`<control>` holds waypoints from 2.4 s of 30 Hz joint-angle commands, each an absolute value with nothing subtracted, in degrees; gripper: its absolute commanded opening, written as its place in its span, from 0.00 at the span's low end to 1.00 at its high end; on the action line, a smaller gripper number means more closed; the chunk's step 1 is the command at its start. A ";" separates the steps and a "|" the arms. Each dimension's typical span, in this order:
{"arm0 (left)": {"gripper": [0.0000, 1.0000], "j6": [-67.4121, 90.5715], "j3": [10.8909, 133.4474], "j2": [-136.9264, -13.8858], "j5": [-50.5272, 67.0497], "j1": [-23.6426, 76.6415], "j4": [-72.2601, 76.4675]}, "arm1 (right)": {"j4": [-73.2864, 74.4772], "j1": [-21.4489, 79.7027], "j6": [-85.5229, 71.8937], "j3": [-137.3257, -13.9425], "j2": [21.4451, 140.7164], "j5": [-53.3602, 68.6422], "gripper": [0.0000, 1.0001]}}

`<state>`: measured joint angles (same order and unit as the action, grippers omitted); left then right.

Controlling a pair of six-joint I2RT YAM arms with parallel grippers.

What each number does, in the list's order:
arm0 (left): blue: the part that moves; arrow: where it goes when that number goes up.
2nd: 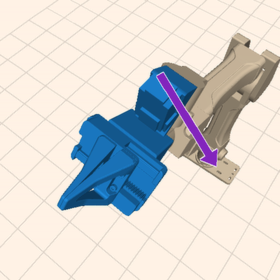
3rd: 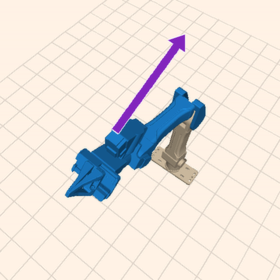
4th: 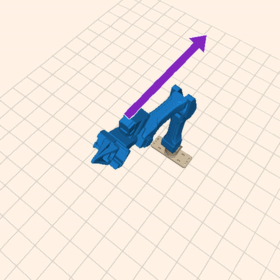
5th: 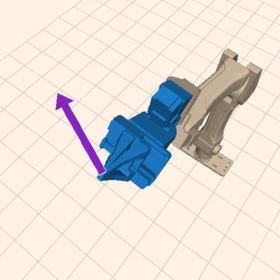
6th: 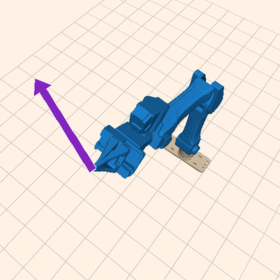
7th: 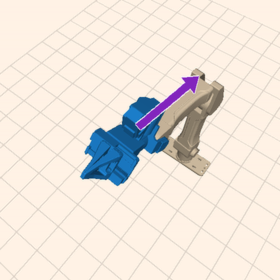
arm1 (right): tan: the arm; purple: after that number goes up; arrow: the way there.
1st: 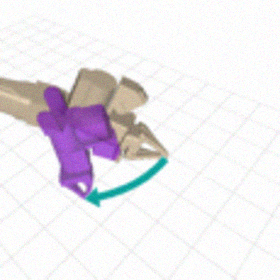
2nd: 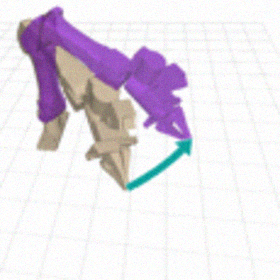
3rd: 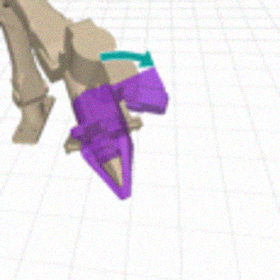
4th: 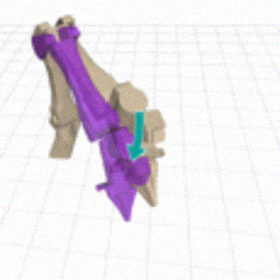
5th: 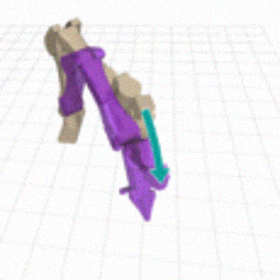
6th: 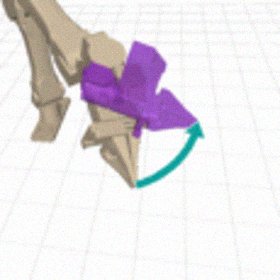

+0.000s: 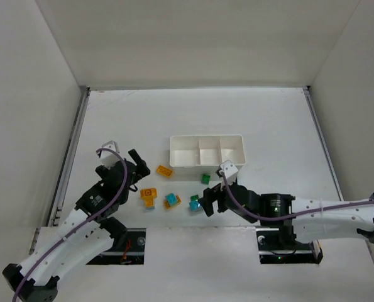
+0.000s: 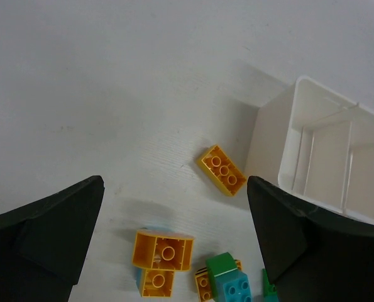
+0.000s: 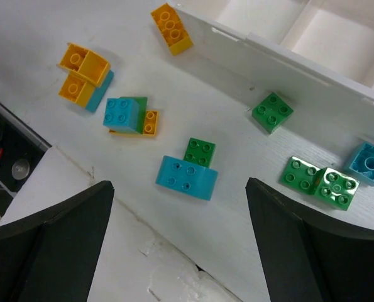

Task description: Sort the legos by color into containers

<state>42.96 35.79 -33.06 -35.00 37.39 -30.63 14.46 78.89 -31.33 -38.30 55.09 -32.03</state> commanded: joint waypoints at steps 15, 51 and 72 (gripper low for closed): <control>1.00 41.83 34.46 -28.92 -48.86 38.10 -20.22 | 17.21 68.45 -34.89 -29.36 22.60 -39.38 0.29; 0.68 35.77 32.08 -34.45 -34.10 37.83 -13.71 | 4.32 79.06 -26.72 -37.97 68.80 -24.35 1.00; 0.69 36.39 30.94 -36.65 -32.17 41.44 -12.22 | -1.23 75.80 -31.03 -41.40 85.34 -30.40 0.95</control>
